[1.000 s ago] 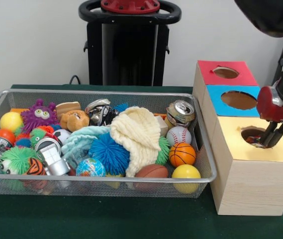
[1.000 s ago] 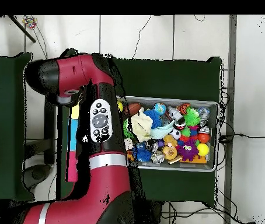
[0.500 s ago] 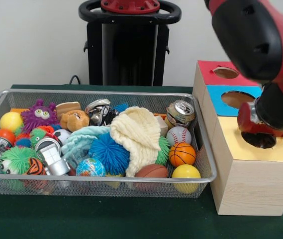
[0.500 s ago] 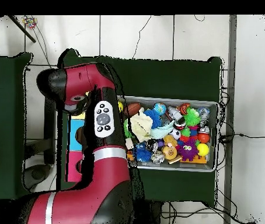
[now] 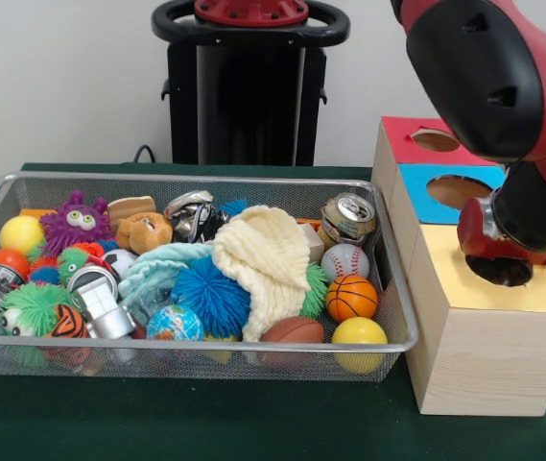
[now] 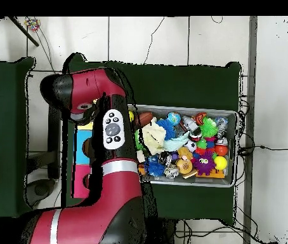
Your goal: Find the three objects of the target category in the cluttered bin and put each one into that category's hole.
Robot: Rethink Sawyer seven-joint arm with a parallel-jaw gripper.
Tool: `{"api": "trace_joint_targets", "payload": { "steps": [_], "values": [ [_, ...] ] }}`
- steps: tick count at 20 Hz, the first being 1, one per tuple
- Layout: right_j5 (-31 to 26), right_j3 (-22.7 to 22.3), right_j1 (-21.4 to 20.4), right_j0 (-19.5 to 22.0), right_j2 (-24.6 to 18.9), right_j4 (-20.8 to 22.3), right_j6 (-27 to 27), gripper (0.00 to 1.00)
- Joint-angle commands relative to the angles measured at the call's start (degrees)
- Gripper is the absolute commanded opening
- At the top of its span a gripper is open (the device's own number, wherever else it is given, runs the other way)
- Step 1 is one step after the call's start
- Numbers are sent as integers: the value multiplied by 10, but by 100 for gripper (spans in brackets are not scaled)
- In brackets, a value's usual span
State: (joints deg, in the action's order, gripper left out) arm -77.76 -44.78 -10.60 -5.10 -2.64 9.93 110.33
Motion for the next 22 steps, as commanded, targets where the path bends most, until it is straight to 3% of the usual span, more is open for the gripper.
{"api": "trace_joint_targets", "payload": {
  "steps": [1,5,8,14,22],
  "values": [
    [3,-74,49,27,-64,1,-88,0],
    [54,-114,19,33,-70,-6,-76,0],
    [73,-120,3,36,-77,-9,-69,0],
    [190,-156,-40,41,-76,5,-39,0],
    [249,-163,-82,44,-65,28,-48,0]
  ]
}}
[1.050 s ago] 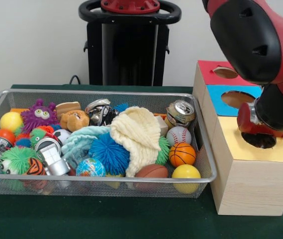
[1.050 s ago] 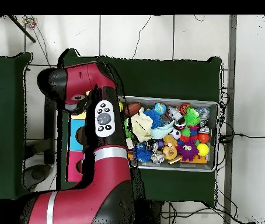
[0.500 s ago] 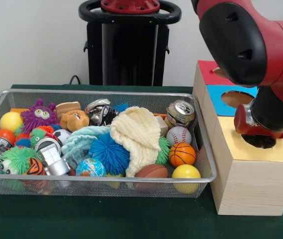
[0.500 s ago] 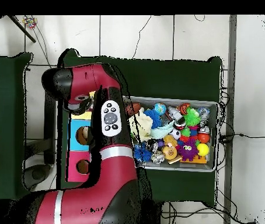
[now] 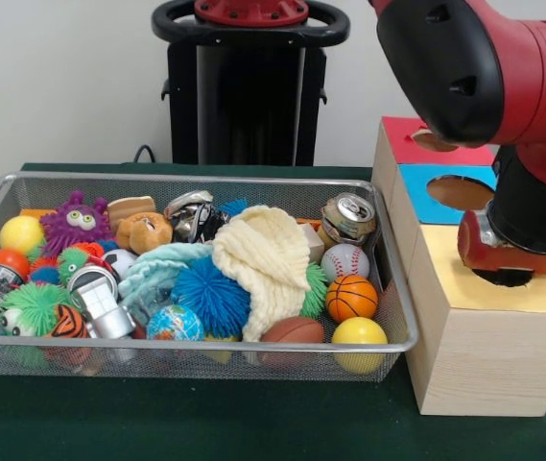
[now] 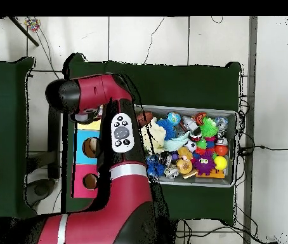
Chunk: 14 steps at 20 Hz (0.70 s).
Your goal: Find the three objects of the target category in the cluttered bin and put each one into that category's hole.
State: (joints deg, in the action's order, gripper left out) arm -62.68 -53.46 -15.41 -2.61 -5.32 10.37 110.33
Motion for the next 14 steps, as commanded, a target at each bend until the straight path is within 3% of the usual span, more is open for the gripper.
{"api": "trace_joint_targets", "payload": {
  "steps": [1,14],
  "values": [
    [100,-75,-39,18,-36,27,-51,0],
    [114,-68,-51,26,-45,25,-52,0]
  ]
}}
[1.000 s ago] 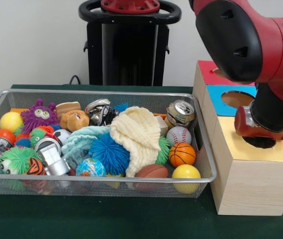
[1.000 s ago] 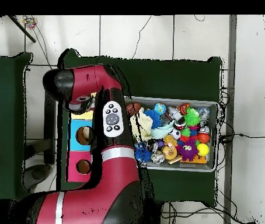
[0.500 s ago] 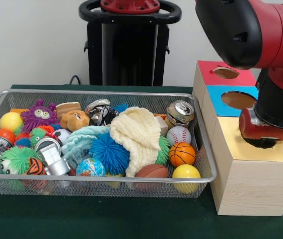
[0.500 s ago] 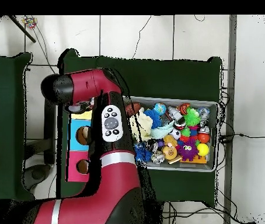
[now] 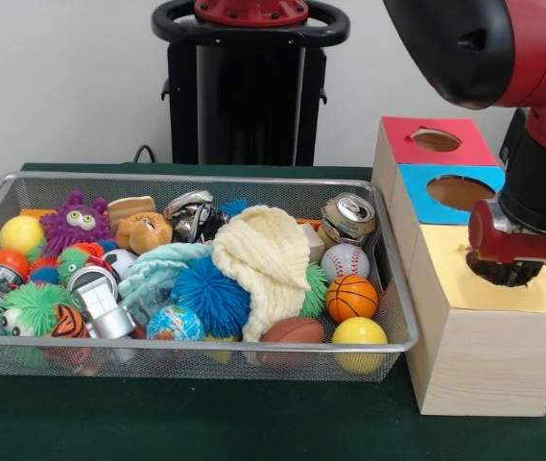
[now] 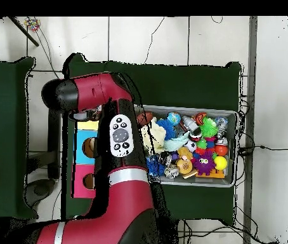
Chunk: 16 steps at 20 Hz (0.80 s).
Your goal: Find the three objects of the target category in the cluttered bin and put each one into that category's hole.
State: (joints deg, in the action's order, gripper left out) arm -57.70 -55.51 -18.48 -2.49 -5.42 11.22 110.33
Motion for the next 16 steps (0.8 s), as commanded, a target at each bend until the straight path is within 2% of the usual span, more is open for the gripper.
{"api": "trace_joint_targets", "payload": {
  "steps": [1,9,16],
  "values": [
    [65,-49,-22,26,-44,17,-54,0],
    [74,-67,-33,32,-48,17,-55,0],
    [48,-59,-35,42,-54,9,-55,0]
  ]
}}
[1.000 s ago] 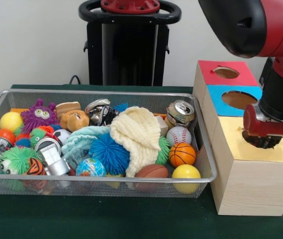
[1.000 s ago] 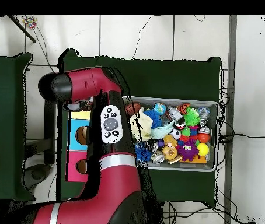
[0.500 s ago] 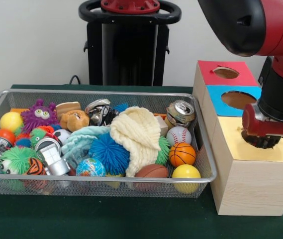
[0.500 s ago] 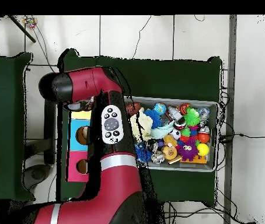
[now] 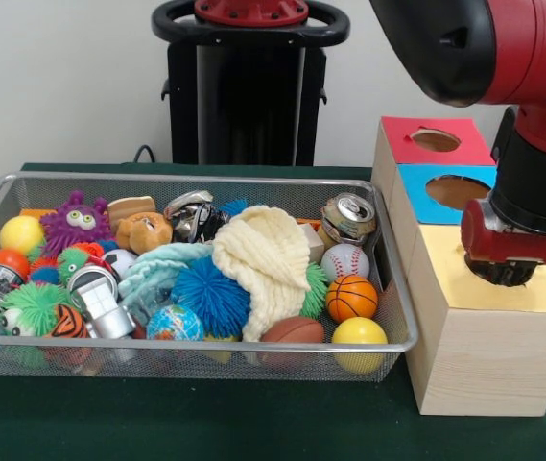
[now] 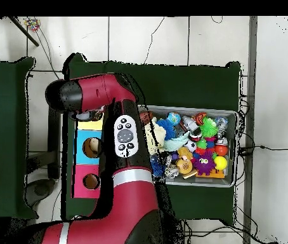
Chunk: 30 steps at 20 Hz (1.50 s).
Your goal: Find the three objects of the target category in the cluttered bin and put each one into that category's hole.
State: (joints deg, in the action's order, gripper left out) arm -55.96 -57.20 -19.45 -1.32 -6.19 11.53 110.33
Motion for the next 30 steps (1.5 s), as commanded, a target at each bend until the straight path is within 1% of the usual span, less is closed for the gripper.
{"api": "trace_joint_targets", "payload": {
  "steps": [1,5,7,10,12,15,17,20,22,26,30],
  "values": [
    [23,-40,-26,31,-46,4,-54,0],
    [6,-21,-27,34,-38,14,-61,0],
    [17,-24,-28,41,-39,18,-70,0],
    [10,-23,-26,63,-61,8,-105,0],
    [5,-35,-31,81,-80,0,-128,0],
    [-1,-47,-41,91,-91,5,-135,0],
    [-34,-40,-45,92,-92,9,-132,0],
    [-106,-29,-69,86,-84,14,-124,0],
    [-135,-29,-85,82,-82,14,-114,0],
    [-171,-38,-103,83,-86,10,-104,0],
    [-195,-39,-104,87,-98,11,-119,0]
  ]
}}
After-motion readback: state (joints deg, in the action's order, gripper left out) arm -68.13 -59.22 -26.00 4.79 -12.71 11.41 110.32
